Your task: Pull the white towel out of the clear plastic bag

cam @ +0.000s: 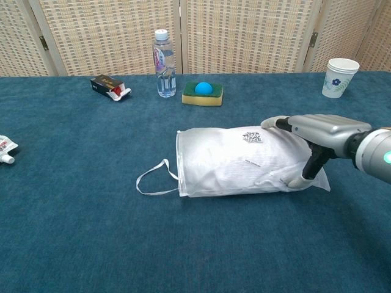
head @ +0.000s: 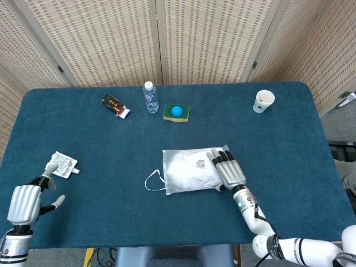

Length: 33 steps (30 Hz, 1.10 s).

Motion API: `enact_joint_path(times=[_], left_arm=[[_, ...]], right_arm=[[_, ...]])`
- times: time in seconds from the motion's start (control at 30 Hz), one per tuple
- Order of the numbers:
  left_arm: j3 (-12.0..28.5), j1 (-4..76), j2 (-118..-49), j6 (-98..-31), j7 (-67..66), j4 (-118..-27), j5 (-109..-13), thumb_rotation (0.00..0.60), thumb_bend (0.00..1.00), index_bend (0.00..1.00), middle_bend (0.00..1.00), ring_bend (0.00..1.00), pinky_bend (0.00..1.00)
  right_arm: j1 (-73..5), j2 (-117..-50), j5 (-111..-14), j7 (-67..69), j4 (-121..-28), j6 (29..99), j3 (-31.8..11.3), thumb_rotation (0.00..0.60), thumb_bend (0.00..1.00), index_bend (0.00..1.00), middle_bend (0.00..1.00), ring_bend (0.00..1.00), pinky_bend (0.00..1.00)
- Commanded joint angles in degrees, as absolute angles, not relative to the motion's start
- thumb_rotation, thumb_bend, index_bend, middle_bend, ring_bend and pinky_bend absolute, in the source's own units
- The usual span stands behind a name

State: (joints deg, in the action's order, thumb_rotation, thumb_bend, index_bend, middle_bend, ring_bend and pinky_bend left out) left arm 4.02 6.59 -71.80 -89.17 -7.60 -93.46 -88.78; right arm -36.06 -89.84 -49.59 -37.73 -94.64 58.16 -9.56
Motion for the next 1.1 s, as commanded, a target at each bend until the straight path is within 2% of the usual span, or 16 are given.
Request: enact_joint_path(times=[0.03,0.17,0.3,0.4,0.5,0.57,0.7,0.77,0.9,1.1], left_arm=[[4.0,6.5,-71.8,-89.2,-7.7,-93.5,-88.8,0.600,0.20,0.17,0.56,0.50,0.73],[3.9,6.5,-71.9,-89.1,-7.7,-93.5,-88.5,0.600,0.20,0.17,0.56,0.50,0.73],[4.0,6.5,-71.9,-88.9,-7.5,-93.5,-88.3,0.600,0.20,0.18,0.56,0.50,0.73],[4.0,6.6,-72.0,-88.7,-7.5,-93.4,-88.2,0.600,0.20,0.18,0.56,0.50,0.73],[3.9,6.5,-72.0,-88.9,-7.6,-93.5,-88.3,0.600,0.20,0.19,0.56,0.50,0.73],[3.9,6.4,-72.0,-89.0,-7.6,-93.6,-88.4,0.600,0.20,0.20,0.56,0.50,0.73],[3.9,6.5,-71.9,-88.8,-7.8,-93.7,-88.3,0.600,0.20,0.21,0.56,0.50,0.73],[3.9,6.6,-72.0,-88.7,-7.9,-93.8,-88.2,0.600,0.20,0.22,0.56,0.50,0.73],[4.1,6.7,-71.7,-88.6,-8.0,-94.2,-88.1,0.600,0.20,0.23,0.56,0.50,0.73],[4.1,6.7,-72.0,-88.9,-8.1,-94.0,-88.3,0.600,0.20,0.24,0.56,0.50,0.73]], right_arm=[[-37.1,-91.4,-50.0,-37.8,-92.9,58.3,-9.7,0.600,0.00,0.00,0.00,0.00,0.00],[-38.4,-92.3,-50.1,-38.3,-91.3,58.0,-9.6,0.600,0.00,0.00,0.01,0.00,0.04],[-39.4,-92.5,-49.6,-39.9,-90.9,58.2,-9.0,0.600,0.00,0.00,0.10,0.01,0.11],[-40.1,-92.6,-49.2,-41.1,-90.7,58.4,-8.7,0.600,0.00,0.01,0.17,0.08,0.16],[-40.7,-92.7,-48.9,-41.9,-90.1,58.5,-8.3,0.600,0.01,0.08,0.24,0.14,0.22],[-41.0,-92.8,-49.0,-42.0,-89.6,58.6,-8.2,0.600,0.09,0.13,0.28,0.18,0.25],[-41.2,-93.3,-50.5,-42.0,-88.2,59.6,-7.6,0.600,0.37,0.24,0.37,0.27,0.33],[-41.2,-93.8,-51.6,-42.0,-87.4,60.4,-7.2,0.600,0.47,0.32,0.44,0.34,0.39],[-40.8,-94.8,-55.6,-40.1,-85.8,62.1,-6.7,0.600,0.56,0.49,0.59,0.49,0.49],[-40.0,-95.7,-62.3,-35.3,-83.8,64.3,-6.4,0.600,0.62,0.62,0.71,0.62,0.60]])
